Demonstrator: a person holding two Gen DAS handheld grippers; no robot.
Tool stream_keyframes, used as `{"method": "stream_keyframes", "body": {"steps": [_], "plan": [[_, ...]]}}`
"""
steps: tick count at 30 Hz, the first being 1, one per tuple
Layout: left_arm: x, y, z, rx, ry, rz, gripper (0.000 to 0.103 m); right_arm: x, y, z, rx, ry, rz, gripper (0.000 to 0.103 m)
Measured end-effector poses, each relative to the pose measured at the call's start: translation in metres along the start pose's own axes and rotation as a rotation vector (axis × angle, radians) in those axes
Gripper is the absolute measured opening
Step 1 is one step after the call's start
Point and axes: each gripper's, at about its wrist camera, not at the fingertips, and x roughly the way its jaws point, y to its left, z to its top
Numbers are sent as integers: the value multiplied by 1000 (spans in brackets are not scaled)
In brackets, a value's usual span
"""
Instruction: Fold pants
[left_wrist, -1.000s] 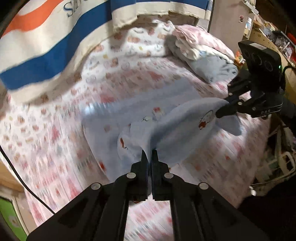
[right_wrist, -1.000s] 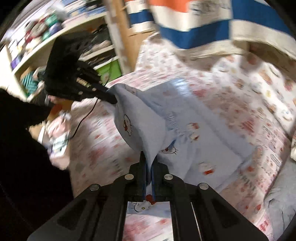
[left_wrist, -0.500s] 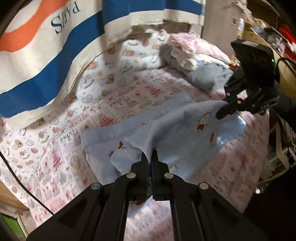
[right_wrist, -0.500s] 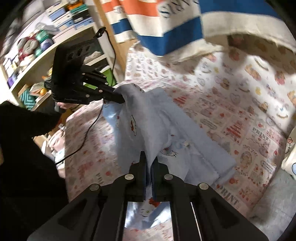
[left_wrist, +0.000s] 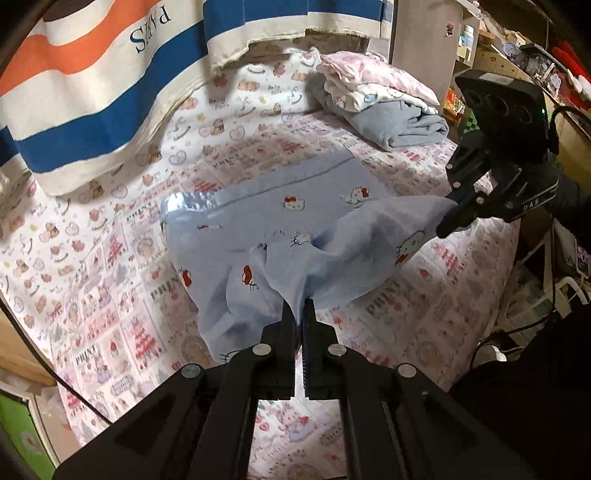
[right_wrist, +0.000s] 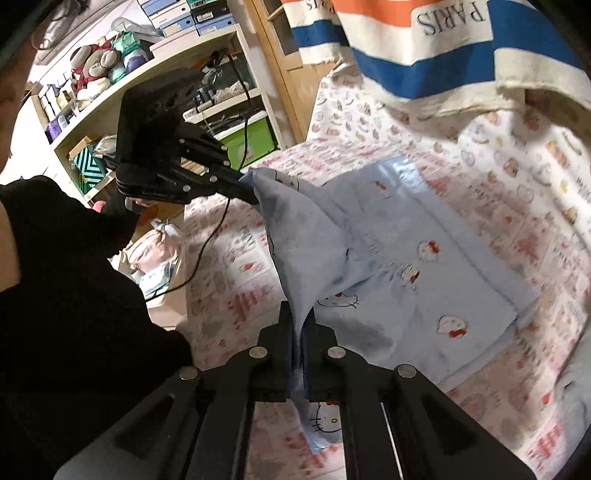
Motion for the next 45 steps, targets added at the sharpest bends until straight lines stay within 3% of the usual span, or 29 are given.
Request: {"method": "stream_keyframes", "body": {"steps": [7, 11, 14, 19, 22, 29, 36, 41, 45], "plan": [[-6, -11, 1, 49, 11, -15, 2, 1, 2, -9, 39, 24, 83, 4], [-5, -14, 24, 107, 4, -1, 2, -3, -17, -3, 69, 3, 108, 4], [7, -6, 46, 130, 43, -45, 2, -8, -39, 5, 111, -18, 128, 4], [38, 24, 88, 81, 141, -125, 2, 4, -93, 19, 263, 56, 175, 4], [62, 42, 109, 44, 186, -135, 2, 11, -120, 28, 326, 78, 188, 4], [122, 73, 129, 2, 278, -156, 2, 26, -176, 38, 429, 110, 128, 4], [154, 88, 132, -16, 318, -160, 5, 36, -202, 36, 465, 134, 22, 4], [126, 96, 125, -16, 183, -54, 14, 25, -197, 36, 412, 105, -261, 14], [93, 98, 120, -62, 62, 12, 38, 0, -184, 31, 418, 8, -343, 14]]}}
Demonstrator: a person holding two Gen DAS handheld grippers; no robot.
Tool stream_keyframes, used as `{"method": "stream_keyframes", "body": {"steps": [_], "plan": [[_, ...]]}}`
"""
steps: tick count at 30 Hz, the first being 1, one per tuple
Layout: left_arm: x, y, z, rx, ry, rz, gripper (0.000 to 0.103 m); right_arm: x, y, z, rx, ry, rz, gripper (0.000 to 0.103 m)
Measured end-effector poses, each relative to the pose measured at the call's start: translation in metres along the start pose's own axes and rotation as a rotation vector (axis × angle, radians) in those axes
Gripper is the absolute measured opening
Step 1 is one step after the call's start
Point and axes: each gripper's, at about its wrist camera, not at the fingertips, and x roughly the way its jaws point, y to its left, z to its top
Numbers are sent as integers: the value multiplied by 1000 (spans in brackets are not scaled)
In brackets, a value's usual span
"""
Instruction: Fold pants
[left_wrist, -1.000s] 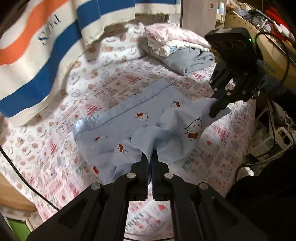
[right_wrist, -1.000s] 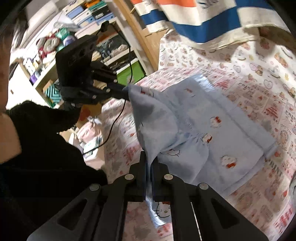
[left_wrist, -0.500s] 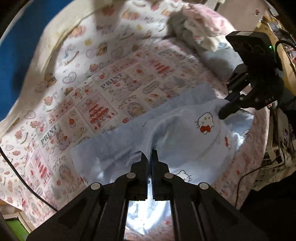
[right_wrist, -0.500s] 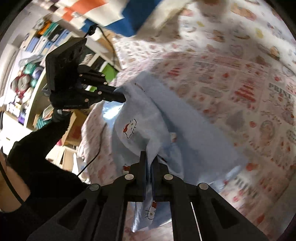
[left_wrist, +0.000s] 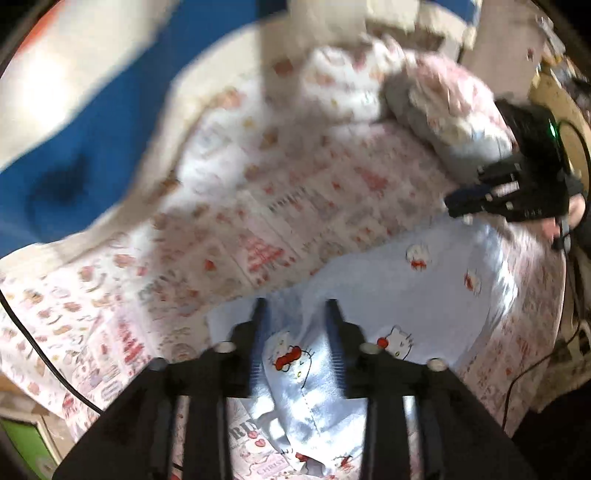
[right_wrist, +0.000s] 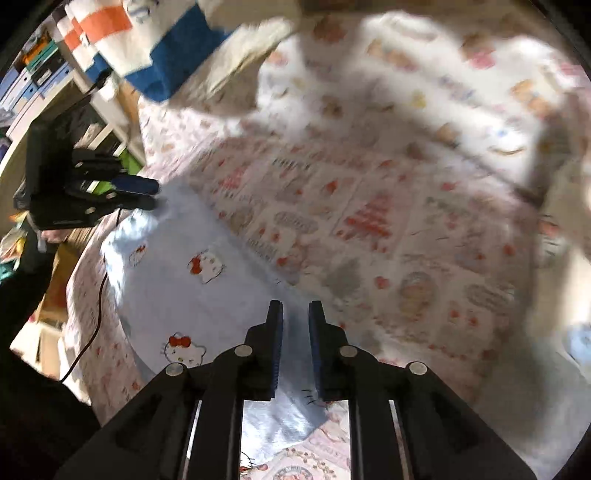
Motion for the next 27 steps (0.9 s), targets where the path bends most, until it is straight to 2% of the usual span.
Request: {"method": "stream_keyframes", "body": {"steps": [3, 5, 7, 8, 9, 10, 12, 14, 18, 22, 25, 27], "plan": [[-15, -3, -9, -43, -68, 36, 37, -21, 10, -10, 11, -107, -18, 14], [-18, -9, -16, -42, -72, -26, 37, -31, 23, -19, 7, -159, -23, 14], [-12, -27, -25, -37, -53, -89, 27, -31, 42, -27, -5, -151, -27, 14], [-9, -36, -29, -30, -46, -109, 19, -29, 52, -33, -4, -133, -19, 14], [-4, -44, -34, -32, -47, -110, 17, -24, 58, -38, 6, -109, -14, 14], [-1, -50, -37, -42, -56, -99, 17, -18, 64, -42, 25, -74, -17, 14], [5, -57, -44, -69, -90, -25, 17, -6, 71, -54, 68, -12, 4, 14], [10, -60, -50, -89, -119, 20, 17, 2, 73, -64, 93, 6, -6, 14], [26, -48, -60, -165, -98, 81, 18, 11, 62, -68, 135, -74, -119, 14], [28, -32, -71, -205, -105, 149, 18, 20, 53, -62, 115, -116, -192, 14], [31, -28, -75, -178, -127, 144, 18, 24, 45, -55, 113, -134, -212, 14], [34, -22, -76, -197, -125, 137, 18, 25, 39, -52, 132, -140, -202, 14]]}}
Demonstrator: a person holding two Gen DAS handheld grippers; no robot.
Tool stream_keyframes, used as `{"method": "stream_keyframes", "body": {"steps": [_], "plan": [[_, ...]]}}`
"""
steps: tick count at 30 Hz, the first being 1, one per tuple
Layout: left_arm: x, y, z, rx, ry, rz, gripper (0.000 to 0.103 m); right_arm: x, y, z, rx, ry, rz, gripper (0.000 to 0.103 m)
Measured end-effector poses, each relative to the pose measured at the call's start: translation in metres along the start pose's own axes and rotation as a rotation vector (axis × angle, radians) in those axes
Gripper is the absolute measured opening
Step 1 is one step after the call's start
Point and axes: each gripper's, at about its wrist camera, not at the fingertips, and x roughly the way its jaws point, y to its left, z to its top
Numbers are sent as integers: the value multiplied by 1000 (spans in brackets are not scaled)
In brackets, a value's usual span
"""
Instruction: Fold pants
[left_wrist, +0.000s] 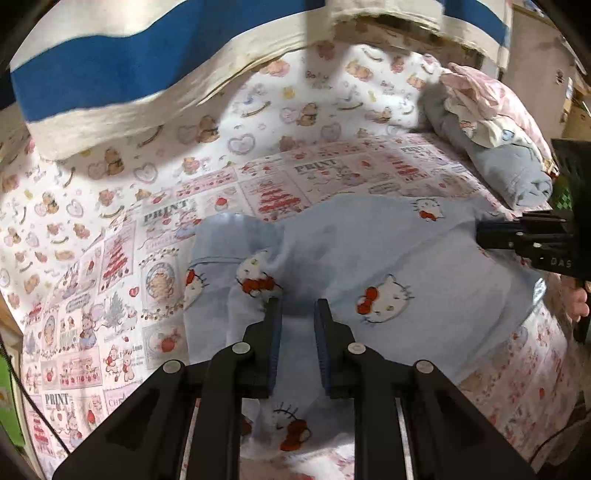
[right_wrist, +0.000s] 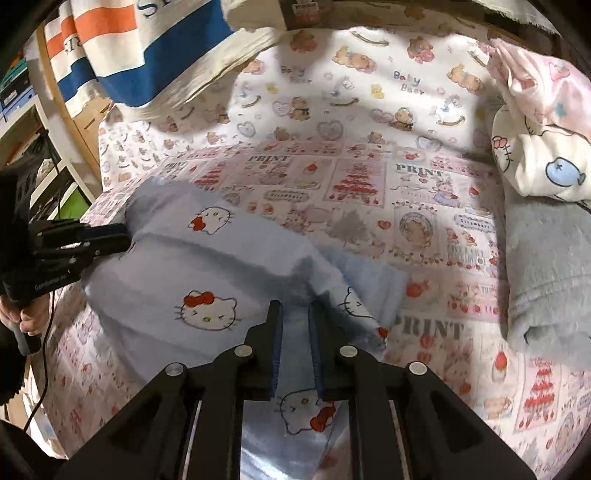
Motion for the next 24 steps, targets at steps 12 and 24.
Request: {"method": "stream_keyframes", "body": {"steps": [12, 24], "plan": [[-58, -38, -9, -13, -133, -103, 22, -66, 35, 2, -5, -171, 73, 14], [-17, -78, -23, -83, -45, -124, 11, -16, 66, -22, 73, -47, 91, 14]]}}
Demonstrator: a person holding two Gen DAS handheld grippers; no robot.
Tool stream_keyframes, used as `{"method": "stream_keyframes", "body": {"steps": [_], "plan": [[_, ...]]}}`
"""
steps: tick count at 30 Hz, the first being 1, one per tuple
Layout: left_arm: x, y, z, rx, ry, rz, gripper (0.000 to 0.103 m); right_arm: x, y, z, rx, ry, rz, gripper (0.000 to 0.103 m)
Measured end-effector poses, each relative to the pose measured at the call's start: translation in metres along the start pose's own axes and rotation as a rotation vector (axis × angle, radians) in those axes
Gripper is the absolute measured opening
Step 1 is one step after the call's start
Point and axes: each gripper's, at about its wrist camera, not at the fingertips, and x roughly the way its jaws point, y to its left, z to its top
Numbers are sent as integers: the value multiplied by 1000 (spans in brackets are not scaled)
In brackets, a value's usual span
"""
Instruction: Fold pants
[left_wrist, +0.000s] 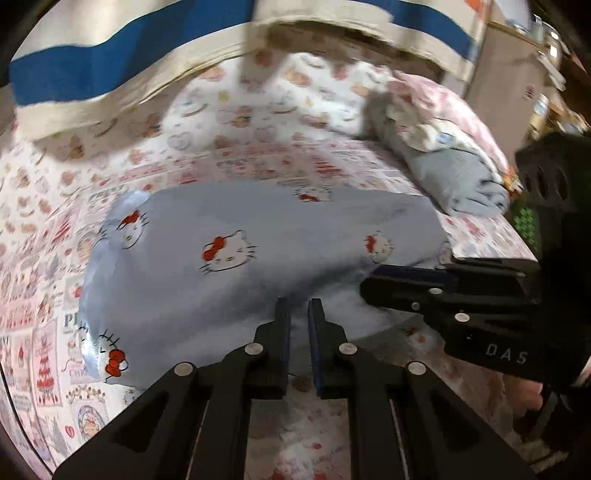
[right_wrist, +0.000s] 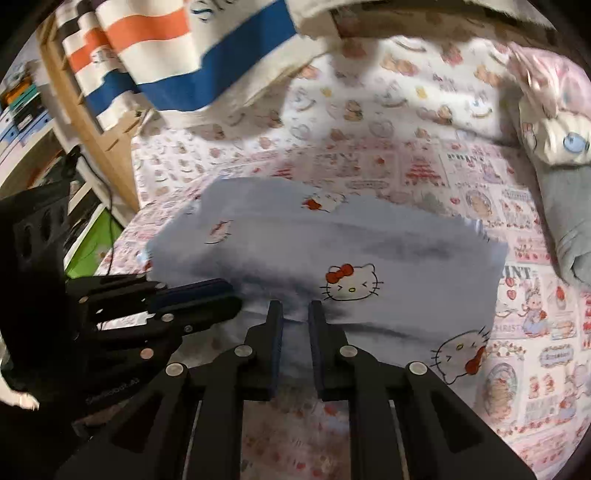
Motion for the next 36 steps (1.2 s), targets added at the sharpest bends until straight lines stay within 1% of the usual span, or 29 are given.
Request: {"method": "stream_keyframes", "body": {"steps": [2, 4, 5, 6, 11, 13, 15, 17, 19, 22, 24, 25, 27, 28, 30, 31, 33, 36], "plan": [[2, 6, -1, -46, 8, -11, 11, 4, -4, -1, 6, -5, -8, 14], [4, 10, -3, -68, 15, -11, 10, 11, -9, -3, 14, 15, 3, 14], [6, 12, -4, -76, 17, -9, 7, 10, -11, -4, 20, -5, 15, 14], [6, 14, -6, -80, 19, -4, 6, 10, -11, -5, 22, -8, 18, 14], [5, 11, -7, -64, 14, 8, 6, 8, -10, -3, 2, 4, 13, 14], [1, 14, -5, -83, 19, -19, 5, 2, -8, 0, 13, 5, 8, 14], [-9, 16, -3, -104, 2, -73, 5, -8, -5, 3, 5, -24, 19, 14], [-15, 14, 2, -97, -18, -95, 5, -20, -3, 3, -16, -63, -13, 14], [-12, 9, 9, -91, -30, -76, 5, -23, -3, 5, -26, -88, -52, 14], [0, 4, 20, -103, -28, -76, 5, -16, -15, 15, 25, -72, -111, 14], [10, 4, 26, -105, -19, -53, 5, -16, -21, 20, 56, -89, -112, 14], [13, 5, 28, -106, -17, -46, 5, -15, -24, 23, 64, -96, -128, 14], [19, 9, 29, -111, -8, -27, 4, -10, -31, 26, 80, -84, -146, 14], [20, 13, 29, -118, -6, -23, 3, -3, -37, 27, 111, -63, -122, 14], [21, 19, 28, -144, -5, -38, 3, 8, -48, 26, 169, -25, -79, 14], [21, 21, 27, -152, -4, -41, 3, 13, -53, 26, 182, -21, -58, 14], [21, 23, 26, -154, -4, -44, 3, 13, -51, 26, 164, -30, -69, 14], [17, 22, 25, -145, -7, -27, 2, 15, -47, 26, 146, -38, -71, 14]]}}
